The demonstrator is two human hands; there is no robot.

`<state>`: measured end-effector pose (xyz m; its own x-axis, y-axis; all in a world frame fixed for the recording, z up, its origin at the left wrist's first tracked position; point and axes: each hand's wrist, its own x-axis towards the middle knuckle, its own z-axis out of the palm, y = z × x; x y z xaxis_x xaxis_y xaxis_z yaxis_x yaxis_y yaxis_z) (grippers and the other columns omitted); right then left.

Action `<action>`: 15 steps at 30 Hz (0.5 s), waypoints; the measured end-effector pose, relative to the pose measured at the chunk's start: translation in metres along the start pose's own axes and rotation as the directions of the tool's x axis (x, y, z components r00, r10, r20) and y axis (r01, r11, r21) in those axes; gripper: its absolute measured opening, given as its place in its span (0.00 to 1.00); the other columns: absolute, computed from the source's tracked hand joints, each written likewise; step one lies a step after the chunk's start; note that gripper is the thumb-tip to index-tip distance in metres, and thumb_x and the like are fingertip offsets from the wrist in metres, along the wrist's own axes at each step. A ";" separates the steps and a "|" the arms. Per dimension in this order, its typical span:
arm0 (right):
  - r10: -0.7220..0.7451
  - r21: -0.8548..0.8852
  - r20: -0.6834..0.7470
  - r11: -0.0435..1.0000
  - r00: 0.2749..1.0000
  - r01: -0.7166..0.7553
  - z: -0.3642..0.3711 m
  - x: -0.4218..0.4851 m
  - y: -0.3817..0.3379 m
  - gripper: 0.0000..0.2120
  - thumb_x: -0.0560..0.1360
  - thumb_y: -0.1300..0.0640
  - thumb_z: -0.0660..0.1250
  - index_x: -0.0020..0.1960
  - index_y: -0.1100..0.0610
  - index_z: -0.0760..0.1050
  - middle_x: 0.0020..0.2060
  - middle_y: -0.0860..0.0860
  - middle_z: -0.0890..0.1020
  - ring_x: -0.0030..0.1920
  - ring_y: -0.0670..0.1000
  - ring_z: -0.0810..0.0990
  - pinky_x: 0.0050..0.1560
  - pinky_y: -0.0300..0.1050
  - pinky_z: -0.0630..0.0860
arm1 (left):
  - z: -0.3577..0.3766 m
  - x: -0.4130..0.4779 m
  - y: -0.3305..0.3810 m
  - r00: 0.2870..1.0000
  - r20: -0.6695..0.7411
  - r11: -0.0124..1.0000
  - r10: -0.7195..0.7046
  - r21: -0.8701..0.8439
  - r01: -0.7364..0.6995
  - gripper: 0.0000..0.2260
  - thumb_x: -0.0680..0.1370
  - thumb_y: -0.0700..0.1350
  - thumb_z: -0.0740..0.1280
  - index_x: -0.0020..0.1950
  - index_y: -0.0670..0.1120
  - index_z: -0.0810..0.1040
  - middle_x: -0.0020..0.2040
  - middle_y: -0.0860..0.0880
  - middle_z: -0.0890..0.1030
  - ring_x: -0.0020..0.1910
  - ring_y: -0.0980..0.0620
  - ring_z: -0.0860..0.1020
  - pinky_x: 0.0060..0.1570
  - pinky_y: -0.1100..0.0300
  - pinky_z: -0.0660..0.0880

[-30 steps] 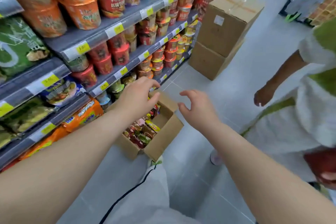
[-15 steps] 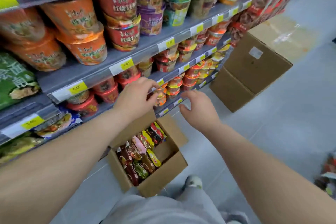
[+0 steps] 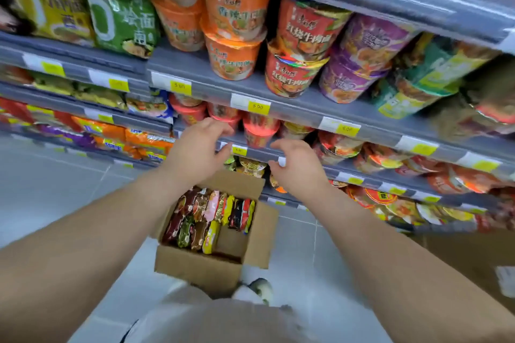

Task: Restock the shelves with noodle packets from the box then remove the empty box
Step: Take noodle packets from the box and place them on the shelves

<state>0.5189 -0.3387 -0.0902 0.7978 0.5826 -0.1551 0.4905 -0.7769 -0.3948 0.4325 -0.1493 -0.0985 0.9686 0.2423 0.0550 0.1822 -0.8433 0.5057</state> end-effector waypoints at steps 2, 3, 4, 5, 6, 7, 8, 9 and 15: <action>-0.098 0.000 0.059 0.995 0.993 0.098 0.008 0.010 -0.012 0.19 0.74 0.57 0.64 0.65 0.56 0.73 0.61 0.53 0.77 0.64 0.55 0.71 0.64 0.49 0.68 | -0.002 -0.016 -0.012 0.993 -0.055 0.995 -0.102 -0.004 0.102 0.14 0.76 0.44 0.67 0.61 0.45 0.77 0.56 0.46 0.77 0.53 0.46 0.76 0.50 0.56 0.71; -0.129 0.000 0.082 0.992 0.988 0.129 0.014 0.013 -0.016 0.19 0.74 0.57 0.64 0.65 0.56 0.73 0.62 0.53 0.76 0.65 0.55 0.70 0.65 0.49 0.67 | -0.001 -0.023 -0.019 0.988 -0.068 0.991 -0.135 -0.006 0.135 0.14 0.76 0.45 0.67 0.61 0.45 0.77 0.56 0.45 0.78 0.52 0.45 0.77 0.49 0.55 0.72; -0.150 -0.004 0.106 0.988 0.983 0.152 0.019 0.016 -0.021 0.19 0.75 0.57 0.64 0.66 0.56 0.73 0.63 0.53 0.76 0.66 0.55 0.70 0.65 0.48 0.67 | 0.000 -0.029 -0.026 0.983 -0.079 0.986 -0.167 -0.009 0.167 0.14 0.76 0.45 0.67 0.61 0.45 0.77 0.55 0.45 0.78 0.52 0.45 0.77 0.50 0.53 0.73; -0.179 -0.016 0.132 0.983 0.975 0.183 0.026 0.021 -0.027 0.19 0.75 0.57 0.65 0.66 0.56 0.73 0.64 0.53 0.75 0.66 0.55 0.69 0.66 0.48 0.66 | 0.001 -0.037 -0.036 0.973 -0.086 0.977 -0.214 -0.023 0.213 0.14 0.76 0.45 0.67 0.61 0.45 0.77 0.55 0.45 0.77 0.51 0.45 0.77 0.50 0.52 0.74; -0.205 -0.028 0.157 0.977 0.966 0.212 0.035 0.024 -0.033 0.19 0.75 0.57 0.65 0.66 0.56 0.73 0.64 0.54 0.75 0.66 0.55 0.69 0.66 0.48 0.65 | 0.003 -0.045 -0.047 0.962 -0.092 0.966 -0.259 -0.046 0.256 0.14 0.76 0.45 0.67 0.61 0.45 0.77 0.55 0.45 0.77 0.50 0.45 0.78 0.51 0.51 0.74; -0.226 -0.038 0.170 0.971 0.959 0.236 0.043 0.028 -0.037 0.19 0.75 0.58 0.65 0.66 0.56 0.73 0.64 0.54 0.75 0.66 0.55 0.69 0.66 0.47 0.65 | 0.005 -0.052 -0.056 0.952 -0.091 0.956 -0.292 -0.060 0.288 0.14 0.76 0.44 0.66 0.62 0.45 0.76 0.56 0.45 0.77 0.50 0.45 0.78 0.51 0.51 0.75; -0.248 -0.043 0.186 0.964 0.951 0.261 0.050 0.033 -0.042 0.20 0.74 0.58 0.65 0.66 0.56 0.73 0.63 0.54 0.75 0.66 0.55 0.69 0.66 0.47 0.65 | 0.007 -0.058 -0.064 0.942 -0.089 0.946 -0.324 -0.064 0.319 0.14 0.77 0.44 0.66 0.62 0.45 0.76 0.56 0.44 0.77 0.51 0.45 0.77 0.52 0.51 0.74; -0.277 -0.042 0.216 0.955 0.936 0.292 0.061 0.038 -0.047 0.20 0.74 0.58 0.65 0.66 0.56 0.73 0.63 0.54 0.76 0.66 0.55 0.69 0.66 0.48 0.66 | 0.010 -0.068 -0.073 0.923 -0.086 0.926 -0.375 -0.067 0.370 0.15 0.76 0.44 0.66 0.63 0.45 0.75 0.56 0.44 0.76 0.52 0.44 0.77 0.52 0.51 0.74; -0.394 -0.043 0.398 0.894 0.828 0.447 0.108 0.060 -0.057 0.19 0.75 0.55 0.65 0.65 0.56 0.73 0.62 0.54 0.76 0.64 0.56 0.70 0.64 0.47 0.67 | 0.035 -0.114 -0.091 0.765 -0.138 0.777 -0.629 -0.125 0.617 0.15 0.76 0.45 0.68 0.60 0.43 0.77 0.55 0.42 0.78 0.50 0.42 0.78 0.51 0.52 0.73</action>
<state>0.5003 -0.2337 -0.1750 0.3275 0.8840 -0.3335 0.8099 -0.4445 -0.3828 0.3111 -0.1169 -0.1816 0.6031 0.7819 -0.1576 0.7180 -0.4461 0.5342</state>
